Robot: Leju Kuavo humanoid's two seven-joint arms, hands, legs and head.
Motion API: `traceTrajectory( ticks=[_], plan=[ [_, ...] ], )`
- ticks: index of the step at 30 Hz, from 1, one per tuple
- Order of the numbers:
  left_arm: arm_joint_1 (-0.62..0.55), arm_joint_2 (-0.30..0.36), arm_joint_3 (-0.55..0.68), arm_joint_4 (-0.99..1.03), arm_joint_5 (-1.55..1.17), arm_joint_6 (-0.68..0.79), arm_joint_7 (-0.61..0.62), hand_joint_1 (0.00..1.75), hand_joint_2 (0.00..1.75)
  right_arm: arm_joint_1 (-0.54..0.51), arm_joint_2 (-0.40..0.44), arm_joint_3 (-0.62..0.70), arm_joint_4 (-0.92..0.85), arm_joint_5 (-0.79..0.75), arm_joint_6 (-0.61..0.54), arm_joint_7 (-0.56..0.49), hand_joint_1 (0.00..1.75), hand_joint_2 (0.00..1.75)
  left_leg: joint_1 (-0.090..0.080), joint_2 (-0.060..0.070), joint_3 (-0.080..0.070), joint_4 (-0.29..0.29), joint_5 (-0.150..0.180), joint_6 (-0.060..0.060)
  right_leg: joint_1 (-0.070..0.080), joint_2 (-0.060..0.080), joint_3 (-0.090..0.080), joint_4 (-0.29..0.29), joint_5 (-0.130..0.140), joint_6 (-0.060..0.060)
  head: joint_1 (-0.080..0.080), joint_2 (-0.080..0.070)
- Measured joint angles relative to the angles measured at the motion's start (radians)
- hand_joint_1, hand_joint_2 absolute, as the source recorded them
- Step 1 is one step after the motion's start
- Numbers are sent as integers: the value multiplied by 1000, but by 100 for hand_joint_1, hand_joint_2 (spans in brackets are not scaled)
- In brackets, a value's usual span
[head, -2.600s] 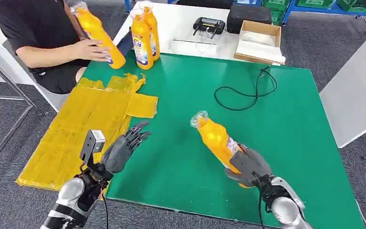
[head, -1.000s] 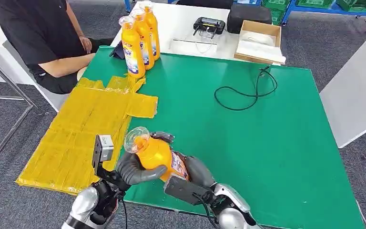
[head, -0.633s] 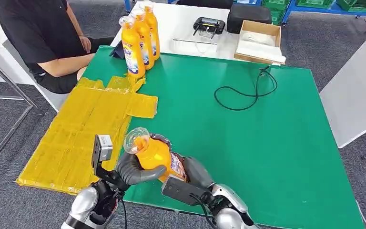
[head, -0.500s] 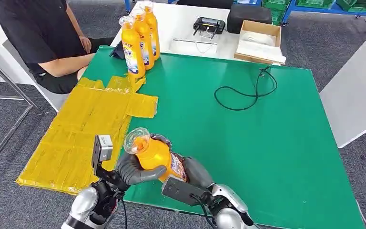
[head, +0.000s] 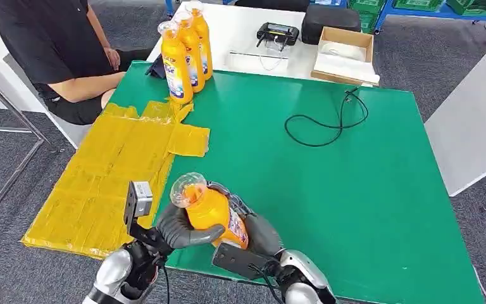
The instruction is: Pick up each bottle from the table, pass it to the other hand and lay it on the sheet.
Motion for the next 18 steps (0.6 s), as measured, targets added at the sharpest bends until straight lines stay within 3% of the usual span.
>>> traceTrajectory(
  ticks=[8, 13, 18],
  plan=[
    [10, -1, 4, -27, -163, 53, -74, 175, 175, 57, -22, -29, -47, 51, -23, 7, 0, 0, 0, 0, 0, 0, 0, 0, 0, 0, 0, 0, 0, 0, 0, 0],
    [0, -2, 18, -41, -666, 274, -197, 175, 175, 99, -27, -47, -103, 78, -26, 0, 0, 0, 0, 0, 0, 0, 0, 0, 0, 0, 0, 0, 0, 0, 0, 0],
    [-11, -2, 31, -41, -733, 317, -213, 175, 175, 119, -29, -55, -141, 82, -27, -2, 0, 0, 0, 0, 0, 0, 0, 0, 0, 0, 0, 0, 0, 0, 0, 0]
  ],
)
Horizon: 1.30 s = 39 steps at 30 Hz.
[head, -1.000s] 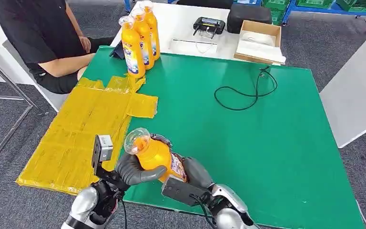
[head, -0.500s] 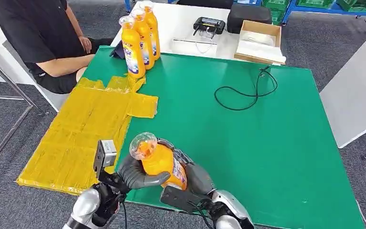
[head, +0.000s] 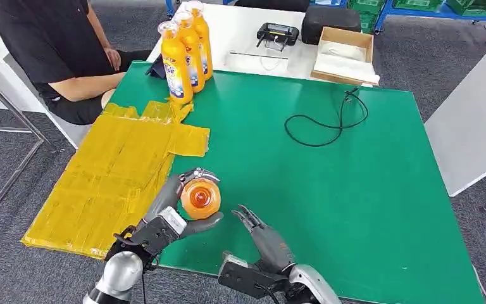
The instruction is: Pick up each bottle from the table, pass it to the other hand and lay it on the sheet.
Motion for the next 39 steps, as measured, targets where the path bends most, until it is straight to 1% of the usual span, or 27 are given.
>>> traceTrajectory(
  ticks=[2, 4, 6, 9, 12, 17, 22, 26, 27, 28, 29, 30, 34, 35, 36, 39],
  plan=[
    [-1, 0, 2, 0, -44, 30, -9, 175, 175, 3, -1, -2, -7, 1, 0, -1, 0, 0, 0, 0, 0, 0, 0, 0, 0, 0, 0, 0, 0, 0, 0, 0],
    [-6, 6, -2, 1, -264, 147, -19, 175, 175, 9, -2, -5, -19, 3, -3, -6, 0, 0, 0, 0, 0, 0, 0, 0, 0, 0, 0, 0, 0, 0, 0, 0],
    [-19, 32, -3, 20, -528, 230, -7, 175, 175, 18, -5, -11, -40, 1, -8, -10, 0, 0, 0, 0, 0, 0, 0, 0, 0, 0, 0, 0, 0, 0, 0, 0],
    [-41, 87, -14, 123, -766, 300, 26, 175, 175, 34, -14, -27, -79, -19, -13, -21, 0, 0, 0, 0, 0, 0, 0, 0, 0, 0, -1, 0, 0, 0, 0, 0],
    [-75, 142, -30, 254, -846, 290, 70, 175, 175, 52, -30, -44, -114, -37, -13, -25, 0, 0, 0, 0, 0, 0, 0, 0, 0, 0, -1, 0, 0, 0, 0, 0],
    [-148, 198, -61, 455, -894, 244, 128, 175, 175, 61, -50, -52, -142, -49, -11, -31, 0, 0, 0, 0, 0, 0, 0, 0, 0, 0, -1, 0, 0, -1, 0, 0],
    [-201, 216, -82, 549, -896, 242, 137, 175, 175, 61, -57, -52, -148, -51, -11, -31, 0, 0, 0, 0, 0, 0, 0, 0, 0, 0, 1, 0, 0, -1, 0, 0],
    [-233, 221, -97, 589, -889, 209, 150, 175, 175, 60, -61, -52, -150, -56, -8, -30, 0, 0, 0, -1, 2, 0, 0, 0, 0, 0, 3, 0, -1, -2, 0, 0],
    [-245, 221, -101, 607, -884, 201, 154, 12, 175, 59, -63, -52, -150, -58, -3, -29, 0, 0, 0, -1, 3, 0, 0, 0, 0, 0, 4, 0, -1, -2, 0, 0],
    [-255, 221, -104, 620, -879, 197, 158, 0, 175, 59, -63, -52, -150, -60, -1, -29, 0, 0, 0, -1, 4, 0, 0, 0, 0, 0, 4, 0, -1, -2, 0, 0],
    [-266, 221, -105, 637, -878, 198, 165, 0, 175, 59, -64, -52, -150, -62, 1, -27, 0, 0, 0, -1, 4, -1, 0, 0, 0, 0, 5, 0, -1, -2, 0, 0],
    [-279, 221, -106, 657, -879, 200, 178, 0, 0, 58, -64, -51, -150, -63, 4, -25, 0, 0, 0, -1, 5, -1, 0, -1, 0, 0, 5, 0, -1, -2, 0, 0],
    [-313, 218, -107, 703, -881, 226, 196, 0, 0, 50, -65, -50, -151, -55, 3, -14, 0, 0, 0, -1, 7, -1, 1, -4, 0, 0, 4, 0, -1, -2, 0, 0],
    [-313, 217, -106, 705, -881, 248, 203, 0, 0, 49, -65, -49, -153, -47, 1, -8, 0, 0, 0, 0, 7, -1, 1, -4, 0, 0, -1, 0, -1, -2, 0, 0],
    [-309, 213, -103, 705, -881, 268, 211, 0, 0, 49, -65, -49, -156, -33, -3, 1, 0, 0, 0, 0, 7, -1, 1, -4, 0, 0, -3, 0, -1, -1, 0, 0],
    [-285, 201, -87, 687, -817, 273, 185, 0, 0, 63, -65, -49, -158, 27, -35, 8, 0, 0, 0, -1, 7, -1, 3, -1, 0, 0, -3, 0, -1, -2, 0, 0]
  ],
)
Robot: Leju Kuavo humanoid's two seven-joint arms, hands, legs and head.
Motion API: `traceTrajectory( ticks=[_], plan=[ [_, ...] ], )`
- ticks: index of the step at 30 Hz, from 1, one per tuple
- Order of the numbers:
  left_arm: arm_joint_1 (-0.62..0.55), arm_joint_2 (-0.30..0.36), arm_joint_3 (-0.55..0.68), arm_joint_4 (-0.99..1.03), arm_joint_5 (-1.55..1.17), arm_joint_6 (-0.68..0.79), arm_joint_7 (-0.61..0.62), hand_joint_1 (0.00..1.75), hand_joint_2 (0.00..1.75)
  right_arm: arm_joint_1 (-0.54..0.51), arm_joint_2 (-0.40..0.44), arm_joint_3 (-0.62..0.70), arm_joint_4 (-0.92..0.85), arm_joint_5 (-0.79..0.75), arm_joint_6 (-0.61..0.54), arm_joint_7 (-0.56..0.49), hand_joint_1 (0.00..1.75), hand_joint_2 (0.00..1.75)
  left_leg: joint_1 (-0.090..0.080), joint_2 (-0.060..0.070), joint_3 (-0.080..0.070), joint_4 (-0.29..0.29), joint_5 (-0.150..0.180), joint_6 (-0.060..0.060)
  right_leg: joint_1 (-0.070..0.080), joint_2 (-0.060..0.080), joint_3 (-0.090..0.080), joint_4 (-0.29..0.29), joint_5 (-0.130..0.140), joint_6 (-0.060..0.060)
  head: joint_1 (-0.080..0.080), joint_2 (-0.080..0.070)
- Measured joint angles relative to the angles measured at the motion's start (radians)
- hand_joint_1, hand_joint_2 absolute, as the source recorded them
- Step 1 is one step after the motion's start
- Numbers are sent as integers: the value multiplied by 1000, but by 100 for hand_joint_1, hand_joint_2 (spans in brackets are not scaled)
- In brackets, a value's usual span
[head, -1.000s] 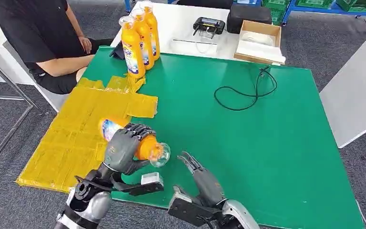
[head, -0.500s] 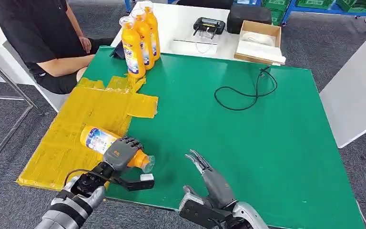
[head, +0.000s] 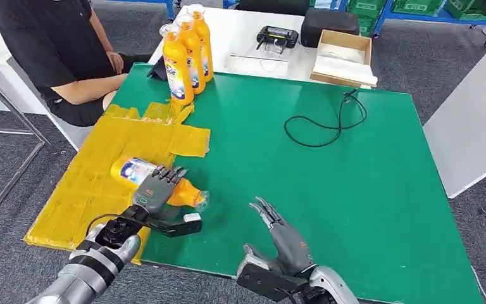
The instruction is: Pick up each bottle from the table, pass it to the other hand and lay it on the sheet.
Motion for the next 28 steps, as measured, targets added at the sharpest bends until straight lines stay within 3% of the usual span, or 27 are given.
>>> traceTrajectory(
  ticks=[2, 11, 14, 18, 21, 28],
  plan=[
    [36, -14, 34, -50, 125, -48, -25, 0, 0, 22, 1, -2, -12, 16, -25, 0, 0, 0, 0, 0, -2, 0, 0, 0, 0, 0, 6, 0, 1, 0, 0, 0],
    [124, -38, 181, -236, 489, -218, -97, 0, 0, 69, 2, -18, -58, 1, -61, -8, 0, 0, -1, 1, -6, 0, -2, 0, 0, 1, 3, 0, 1, 2, -1, 0],
    [184, -92, 285, -357, 862, -353, -103, 0, 0, 99, 18, -33, -84, -7, -138, -63, 0, 0, 0, 1, -7, 0, -2, -1, 0, 1, 2, 0, 0, 0, 0, 0],
    [266, -151, 375, -517, 1155, -511, -122, 0, 0, 148, 73, -73, -149, -45, -302, -171, 0, 0, 0, 1, -7, 0, -4, -2, 0, 1, 2, 0, -1, 0, 0, 0],
    [338, -194, 385, -642, 1212, -552, -149, 0, 0, 197, 103, -123, -191, -105, -360, -279, 0, 0, 0, 0, -7, 0, -5, -1, 0, 0, 1, 0, -3, 1, 0, 0],
    [414, -229, 360, -769, 1218, -565, -188, 0, 0, 247, 146, -178, -238, -144, -370, -374, 0, 0, 0, 0, -6, 0, -6, -1, 0, 1, 2, 0, -3, 1, -1, 0]
  ],
)
